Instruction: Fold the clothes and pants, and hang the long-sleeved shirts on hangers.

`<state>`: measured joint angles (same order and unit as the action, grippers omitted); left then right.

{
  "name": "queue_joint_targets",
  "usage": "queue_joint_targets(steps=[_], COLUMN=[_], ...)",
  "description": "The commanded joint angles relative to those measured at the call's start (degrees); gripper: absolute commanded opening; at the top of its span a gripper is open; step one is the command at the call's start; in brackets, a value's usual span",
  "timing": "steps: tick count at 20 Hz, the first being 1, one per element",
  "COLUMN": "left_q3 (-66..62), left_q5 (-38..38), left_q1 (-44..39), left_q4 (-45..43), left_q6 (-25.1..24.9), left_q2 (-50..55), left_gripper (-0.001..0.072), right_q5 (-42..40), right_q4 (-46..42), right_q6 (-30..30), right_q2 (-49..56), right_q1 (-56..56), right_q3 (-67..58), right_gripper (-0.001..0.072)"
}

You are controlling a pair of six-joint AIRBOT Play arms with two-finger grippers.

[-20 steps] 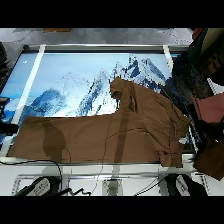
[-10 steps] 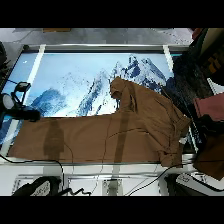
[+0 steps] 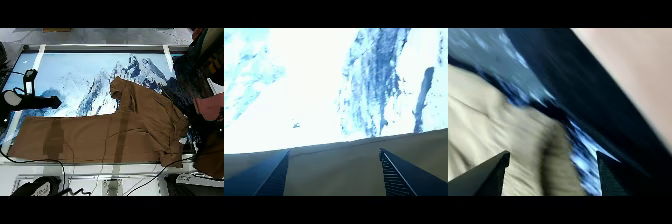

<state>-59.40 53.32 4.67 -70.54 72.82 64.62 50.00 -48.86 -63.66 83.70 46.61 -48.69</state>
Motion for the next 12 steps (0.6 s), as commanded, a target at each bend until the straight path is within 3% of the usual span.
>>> queue_joint_targets(steps=[1,4,6,7,12], left_q3=[0.0,0.0,0.0,0.0,-0.1], left_q5=[-1.8,-2.4,-6.1,-8.9,-23.3], left_q1=[-2.6,-5.4,-8.1,-9.9,-21.6], left_q4=[2.7,8.9,13.9,17.1,28.2], left_q6=[-0.1,-0.2,-0.2,-0.2,-0.2], left_q2=[1.9,6.3,9.9,11.8,21.2], left_gripper=[0.0645,0.0644,0.0642,0.0642,0.0642], right_q5=[-2.6,-2.4,-3.0,-3.0,-2.7], right_q4=[3.3,5.1,5.2,5.2,5.2], right_q6=[3.7,8.2,8.3,8.3,8.3], right_q2=[3.1,3.3,3.3,3.3,3.0], right_q1=[-3.4,-6.6,-7.9,-8.2,-8.2], right_q3=[0.0,0.0,0.0,0.0,0.0], right_gripper=[0.0614,0.0506,0.017,0.0037,0.0037])
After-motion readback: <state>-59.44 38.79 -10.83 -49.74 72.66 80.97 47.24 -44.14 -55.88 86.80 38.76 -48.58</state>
